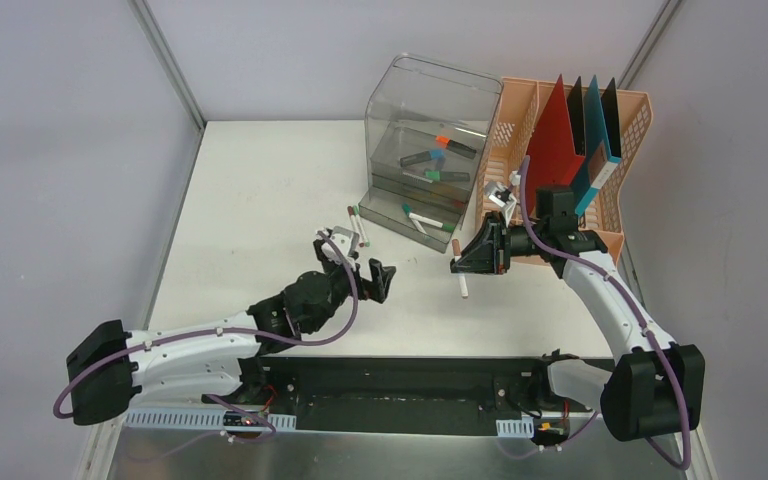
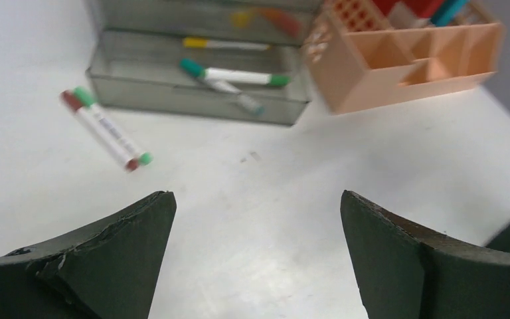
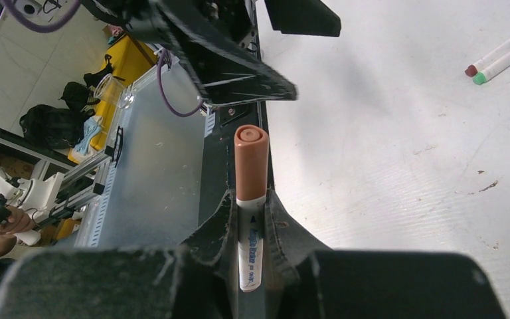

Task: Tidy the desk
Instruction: Place the stationery in the drawer.

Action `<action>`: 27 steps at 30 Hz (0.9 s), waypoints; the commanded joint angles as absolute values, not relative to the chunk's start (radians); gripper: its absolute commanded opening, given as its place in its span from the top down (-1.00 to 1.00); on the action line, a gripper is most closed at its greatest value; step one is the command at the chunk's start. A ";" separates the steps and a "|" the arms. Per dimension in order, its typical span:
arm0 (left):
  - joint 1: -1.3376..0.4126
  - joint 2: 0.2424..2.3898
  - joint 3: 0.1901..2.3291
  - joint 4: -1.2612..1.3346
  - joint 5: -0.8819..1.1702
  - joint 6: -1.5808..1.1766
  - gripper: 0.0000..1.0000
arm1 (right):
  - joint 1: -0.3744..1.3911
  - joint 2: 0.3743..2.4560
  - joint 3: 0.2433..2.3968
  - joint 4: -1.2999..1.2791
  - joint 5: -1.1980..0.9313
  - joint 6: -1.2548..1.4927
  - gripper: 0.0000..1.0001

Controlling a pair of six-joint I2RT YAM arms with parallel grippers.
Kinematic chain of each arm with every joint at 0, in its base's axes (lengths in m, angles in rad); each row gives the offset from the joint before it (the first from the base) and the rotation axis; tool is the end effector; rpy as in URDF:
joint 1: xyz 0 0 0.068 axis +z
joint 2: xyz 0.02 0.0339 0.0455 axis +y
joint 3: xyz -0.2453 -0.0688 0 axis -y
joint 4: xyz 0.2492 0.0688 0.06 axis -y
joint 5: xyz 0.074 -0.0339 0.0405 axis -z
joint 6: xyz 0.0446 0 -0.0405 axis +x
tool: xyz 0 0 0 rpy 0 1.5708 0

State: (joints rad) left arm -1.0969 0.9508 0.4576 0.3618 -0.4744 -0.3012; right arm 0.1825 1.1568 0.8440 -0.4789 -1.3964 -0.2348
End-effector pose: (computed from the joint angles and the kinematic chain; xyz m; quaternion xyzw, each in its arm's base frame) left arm 0.1268 -0.2025 0.2331 0.1404 0.7339 -0.2770 0.6041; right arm 0.2225 0.0857 0.2603 -0.3856 0.6427 0.5869 0.3064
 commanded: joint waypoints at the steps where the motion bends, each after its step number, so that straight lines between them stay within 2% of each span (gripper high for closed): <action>1: -1.062 0.931 0.390 0.311 -0.641 -0.264 -0.99 | 0.176 1.161 0.892 -0.480 -1.427 -0.287 1.00; 10: -0.883 1.066 0.251 0.518 -0.574 -0.328 -0.98 | 0.171 1.167 0.894 -0.496 -1.407 -0.306 1.00; 20: -0.876 1.485 0.167 1.010 -0.631 -0.203 -0.98 | 0.163 1.172 0.908 -0.559 -1.373 -0.370 1.00; 27: -0.877 1.458 0.133 1.019 -0.642 -0.243 -0.98 | 0.161 1.169 0.943 -0.675 -1.262 -0.516 1.00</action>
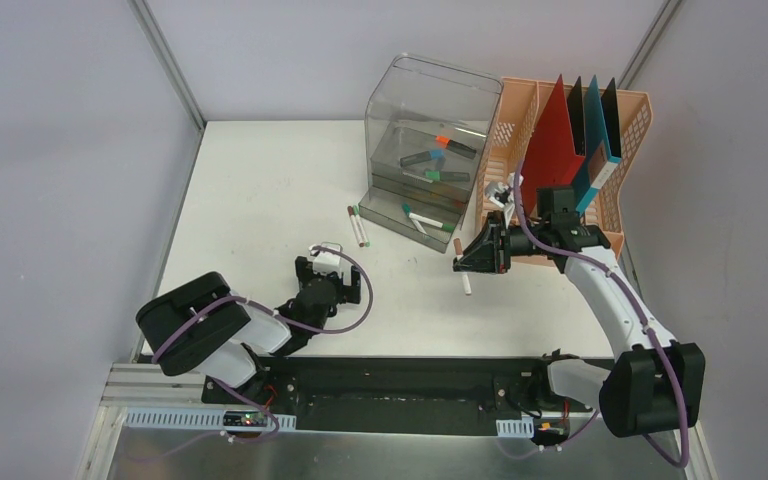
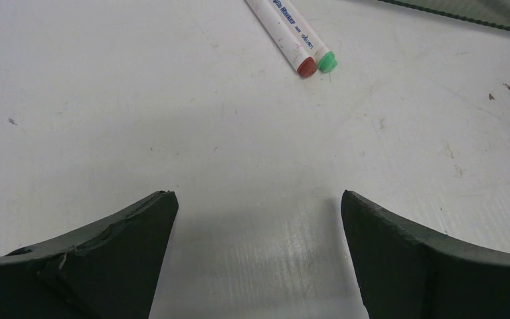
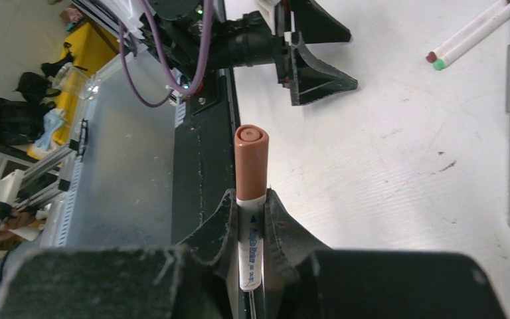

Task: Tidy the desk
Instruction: Place the stationery in the drawer.

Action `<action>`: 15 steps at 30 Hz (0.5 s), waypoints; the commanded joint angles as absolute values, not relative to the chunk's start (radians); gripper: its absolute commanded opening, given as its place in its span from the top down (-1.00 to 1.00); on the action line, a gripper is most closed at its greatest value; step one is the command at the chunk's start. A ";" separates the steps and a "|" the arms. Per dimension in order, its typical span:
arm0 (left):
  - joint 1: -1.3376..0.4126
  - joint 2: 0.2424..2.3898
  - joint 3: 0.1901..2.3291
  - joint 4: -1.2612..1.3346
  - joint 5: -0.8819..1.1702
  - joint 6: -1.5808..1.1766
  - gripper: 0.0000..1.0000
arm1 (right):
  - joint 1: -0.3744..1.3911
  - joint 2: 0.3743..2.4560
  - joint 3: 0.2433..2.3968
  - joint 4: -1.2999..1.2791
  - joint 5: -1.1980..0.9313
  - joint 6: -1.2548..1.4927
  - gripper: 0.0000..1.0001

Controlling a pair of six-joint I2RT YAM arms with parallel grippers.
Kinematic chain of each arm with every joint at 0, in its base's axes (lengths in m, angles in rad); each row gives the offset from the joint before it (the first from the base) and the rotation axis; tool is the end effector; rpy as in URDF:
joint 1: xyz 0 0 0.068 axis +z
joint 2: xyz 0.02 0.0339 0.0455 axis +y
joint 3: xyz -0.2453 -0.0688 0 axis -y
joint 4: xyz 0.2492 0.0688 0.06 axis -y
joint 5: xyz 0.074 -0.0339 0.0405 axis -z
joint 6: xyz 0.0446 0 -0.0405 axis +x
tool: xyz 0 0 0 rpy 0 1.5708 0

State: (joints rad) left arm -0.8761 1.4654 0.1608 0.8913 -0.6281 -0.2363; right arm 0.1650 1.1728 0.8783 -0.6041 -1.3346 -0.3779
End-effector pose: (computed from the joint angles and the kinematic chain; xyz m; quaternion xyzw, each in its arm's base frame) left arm 0.1600 -0.1511 0.0886 0.0900 0.8089 -0.0550 0.5783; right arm 0.2231 0.0811 0.2586 -0.3955 0.6597 0.5534 0.3197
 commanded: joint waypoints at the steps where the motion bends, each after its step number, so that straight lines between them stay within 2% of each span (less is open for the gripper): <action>1: -0.877 1.472 0.124 1.051 -0.640 -0.236 -0.98 | 0.162 1.168 0.948 -0.674 -1.219 -0.524 1.00; 5: -0.880 1.483 0.124 1.062 -0.639 -0.231 -0.98 | 0.207 1.165 0.962 -0.607 -0.927 -0.513 1.00; 9: -0.882 1.477 0.130 1.041 -0.642 -0.235 -0.98 | 0.334 1.195 0.992 -0.558 -0.633 -0.600 0.93; 15: -0.896 1.488 0.138 1.044 -0.651 -0.223 -0.98 | 0.463 1.331 1.119 -0.514 -0.387 -0.674 0.94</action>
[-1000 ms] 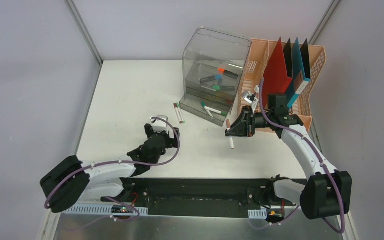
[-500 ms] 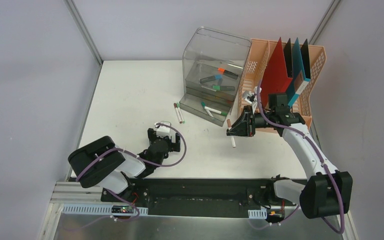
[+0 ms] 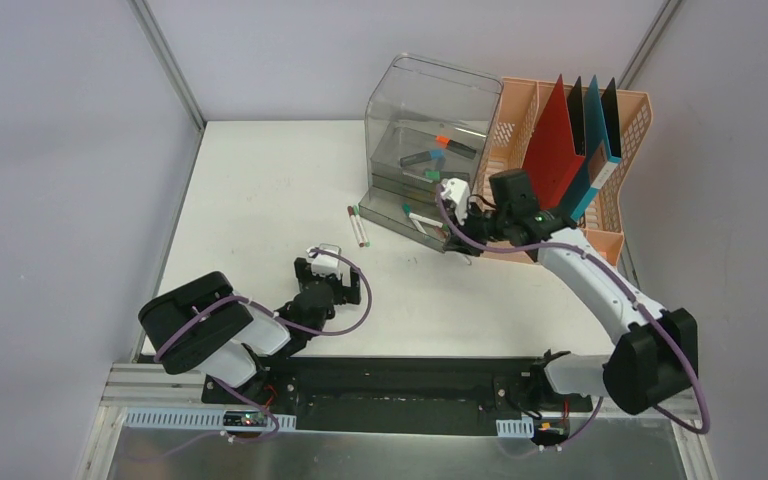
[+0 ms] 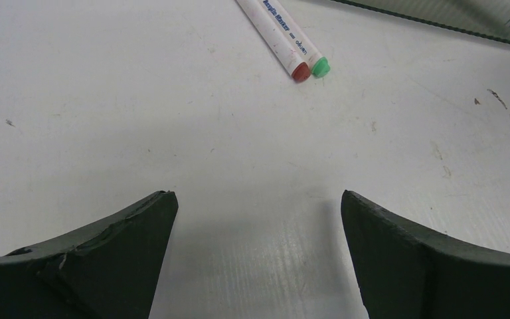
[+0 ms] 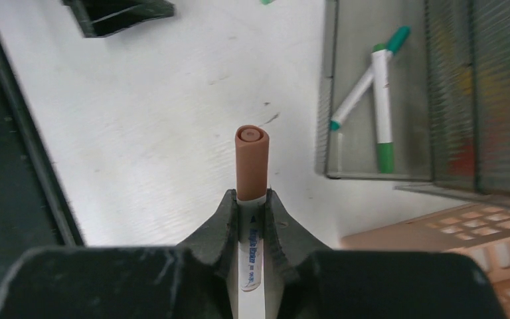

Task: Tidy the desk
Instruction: Place the stationery in the drawer.

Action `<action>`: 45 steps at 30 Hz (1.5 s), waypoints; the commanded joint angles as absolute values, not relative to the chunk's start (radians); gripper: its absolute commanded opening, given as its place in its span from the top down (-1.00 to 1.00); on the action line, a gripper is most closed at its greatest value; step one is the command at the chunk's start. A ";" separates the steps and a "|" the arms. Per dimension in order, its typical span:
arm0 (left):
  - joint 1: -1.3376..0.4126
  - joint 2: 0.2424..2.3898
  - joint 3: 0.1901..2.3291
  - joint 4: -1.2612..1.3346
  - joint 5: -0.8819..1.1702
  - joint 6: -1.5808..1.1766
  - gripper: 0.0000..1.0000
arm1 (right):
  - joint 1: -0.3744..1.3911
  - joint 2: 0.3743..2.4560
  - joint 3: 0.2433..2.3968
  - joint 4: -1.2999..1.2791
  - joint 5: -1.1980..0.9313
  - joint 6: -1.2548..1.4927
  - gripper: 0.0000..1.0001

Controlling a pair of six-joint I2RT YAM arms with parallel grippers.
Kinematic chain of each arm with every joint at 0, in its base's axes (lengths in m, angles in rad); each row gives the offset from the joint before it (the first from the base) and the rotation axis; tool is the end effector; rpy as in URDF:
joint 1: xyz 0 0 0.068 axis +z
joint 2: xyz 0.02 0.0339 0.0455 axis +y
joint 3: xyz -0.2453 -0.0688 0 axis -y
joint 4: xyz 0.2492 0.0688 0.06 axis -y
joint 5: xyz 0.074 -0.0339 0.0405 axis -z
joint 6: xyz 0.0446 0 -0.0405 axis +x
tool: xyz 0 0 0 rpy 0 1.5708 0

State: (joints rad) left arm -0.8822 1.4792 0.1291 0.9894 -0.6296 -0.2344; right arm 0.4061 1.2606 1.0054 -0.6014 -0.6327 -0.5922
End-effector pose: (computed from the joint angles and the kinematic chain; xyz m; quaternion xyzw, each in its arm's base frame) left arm 0.1560 -0.1483 0.0889 0.0819 0.7974 -0.0705 0.5936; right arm 0.2408 0.1322 0.2591 -0.5217 0.7297 0.2593 0.3579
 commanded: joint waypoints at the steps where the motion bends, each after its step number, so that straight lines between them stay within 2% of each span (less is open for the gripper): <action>1: -0.897 1.489 0.138 1.045 -0.652 -0.223 -0.98 | 0.480 1.357 1.146 -0.504 -0.356 -0.680 0.93; 5: -0.902 1.491 0.138 1.046 -0.656 -0.219 -0.98 | 0.549 1.461 1.239 -0.454 -0.228 -0.716 0.91; 10: -0.906 1.495 0.140 1.052 -0.658 -0.213 -0.98 | 0.620 1.586 1.322 -0.399 -0.076 -0.747 0.74; 11: -0.907 1.497 0.140 1.051 -0.658 -0.213 -0.98 | 0.632 1.605 1.334 -0.385 -0.058 -0.750 0.65; 16: -0.910 1.499 0.141 1.052 -0.661 -0.211 -0.98 | 0.669 1.676 1.391 -0.394 0.063 -0.711 -0.41; 19: -0.911 1.500 0.142 1.053 -0.661 -0.209 -0.98 | 0.669 1.662 1.383 -0.427 0.035 -0.676 -0.62; 25: -0.911 1.499 0.148 1.041 -0.665 -0.209 -0.98 | 0.665 1.502 1.328 -0.619 -0.238 -0.673 -0.80; 32: -0.911 1.486 0.166 0.982 -0.709 -0.238 -0.98 | 0.577 1.228 1.184 -0.781 -0.569 -0.719 -0.89; 36: -0.910 1.453 0.200 0.858 -0.766 -0.293 -0.98 | 0.450 1.087 1.080 -0.778 -0.728 -0.700 -0.90; 40: -0.910 1.432 0.244 0.771 -0.768 -0.290 -0.98 | 0.285 0.962 0.931 -0.670 -0.867 -0.646 -0.97; 45: -0.911 1.356 0.287 0.657 -0.723 -0.304 -0.94 | 0.203 0.911 0.898 -0.673 -0.910 -0.646 -0.99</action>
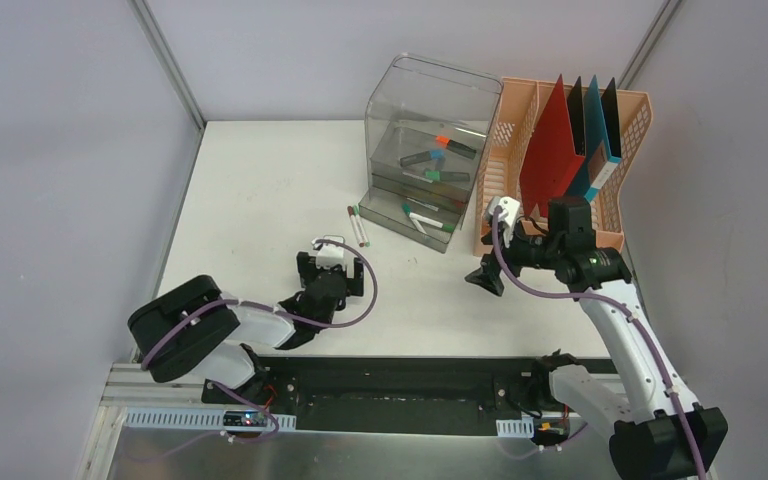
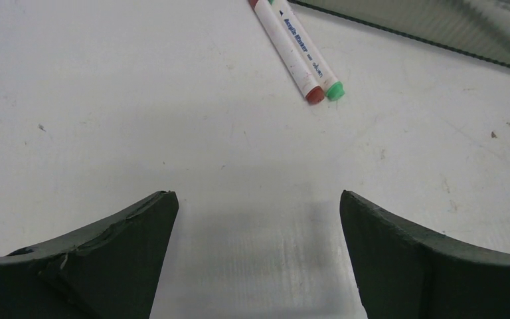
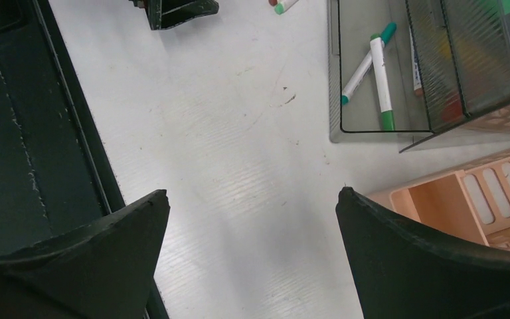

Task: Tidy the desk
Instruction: Place the stationery in the drawer, then pick up the stationery from the center of the board.

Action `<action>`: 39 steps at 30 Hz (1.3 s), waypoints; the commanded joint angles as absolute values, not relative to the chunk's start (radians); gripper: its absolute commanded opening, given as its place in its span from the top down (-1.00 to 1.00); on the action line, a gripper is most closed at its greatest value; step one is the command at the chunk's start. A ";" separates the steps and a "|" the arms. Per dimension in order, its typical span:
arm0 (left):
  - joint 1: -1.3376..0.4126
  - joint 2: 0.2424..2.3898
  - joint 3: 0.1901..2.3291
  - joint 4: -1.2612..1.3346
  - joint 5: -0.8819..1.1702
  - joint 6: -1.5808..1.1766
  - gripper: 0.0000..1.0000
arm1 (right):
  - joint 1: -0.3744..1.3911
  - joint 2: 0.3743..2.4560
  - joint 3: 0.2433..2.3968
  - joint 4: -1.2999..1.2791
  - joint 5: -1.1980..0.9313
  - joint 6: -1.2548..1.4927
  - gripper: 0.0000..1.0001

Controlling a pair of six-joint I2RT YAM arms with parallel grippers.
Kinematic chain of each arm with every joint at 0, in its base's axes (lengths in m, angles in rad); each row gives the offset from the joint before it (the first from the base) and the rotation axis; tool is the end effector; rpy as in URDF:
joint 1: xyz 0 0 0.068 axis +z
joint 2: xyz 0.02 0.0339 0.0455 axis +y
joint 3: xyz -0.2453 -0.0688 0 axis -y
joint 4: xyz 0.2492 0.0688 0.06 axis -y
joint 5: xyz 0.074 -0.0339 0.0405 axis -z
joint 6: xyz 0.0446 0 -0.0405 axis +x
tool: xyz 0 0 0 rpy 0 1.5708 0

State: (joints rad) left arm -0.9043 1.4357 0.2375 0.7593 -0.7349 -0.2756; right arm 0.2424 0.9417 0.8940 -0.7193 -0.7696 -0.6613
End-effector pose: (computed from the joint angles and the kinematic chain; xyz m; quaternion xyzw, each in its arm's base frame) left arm 0.1660 -0.1627 0.1008 0.0604 0.8087 -0.0264 0.5845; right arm 0.1904 0.0790 0.2863 -0.5046 0.7033 0.2625 0.4265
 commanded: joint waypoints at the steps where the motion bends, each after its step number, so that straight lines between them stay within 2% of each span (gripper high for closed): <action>1: -0.910 1.334 0.297 0.627 -0.711 -0.307 -0.92 | 0.195 0.914 0.897 -0.675 -0.924 -0.646 -0.99; 5: -0.910 1.221 0.357 0.472 -0.665 -0.309 -0.89 | 0.175 0.926 0.888 -0.675 -0.924 -0.655 -0.99; 9: -0.888 1.135 0.449 0.289 -0.597 -0.303 -0.96 | 0.168 0.926 0.891 -0.693 -0.910 -0.676 -0.99; 14: -0.788 1.118 0.584 0.092 -0.407 -0.348 -0.97 | 0.167 0.912 0.884 -0.690 -0.896 -0.692 -0.99; 23: -0.590 1.334 0.768 0.009 -0.046 -0.463 -0.95 | 0.167 0.922 0.880 -0.705 -0.875 -0.720 -0.99; 29: -0.552 1.543 0.984 -0.218 -0.106 -0.555 -0.93 | 0.167 0.928 0.879 -0.706 -0.871 -0.725 -0.99; 32: -0.537 1.637 1.079 -0.305 -0.137 -0.578 -0.79 | 0.167 0.928 0.879 -0.706 -0.873 -0.725 -0.98; 39: -0.491 1.821 1.254 -0.418 -0.122 -0.596 -0.16 | 0.167 0.923 0.879 -0.709 -0.868 -0.732 -0.99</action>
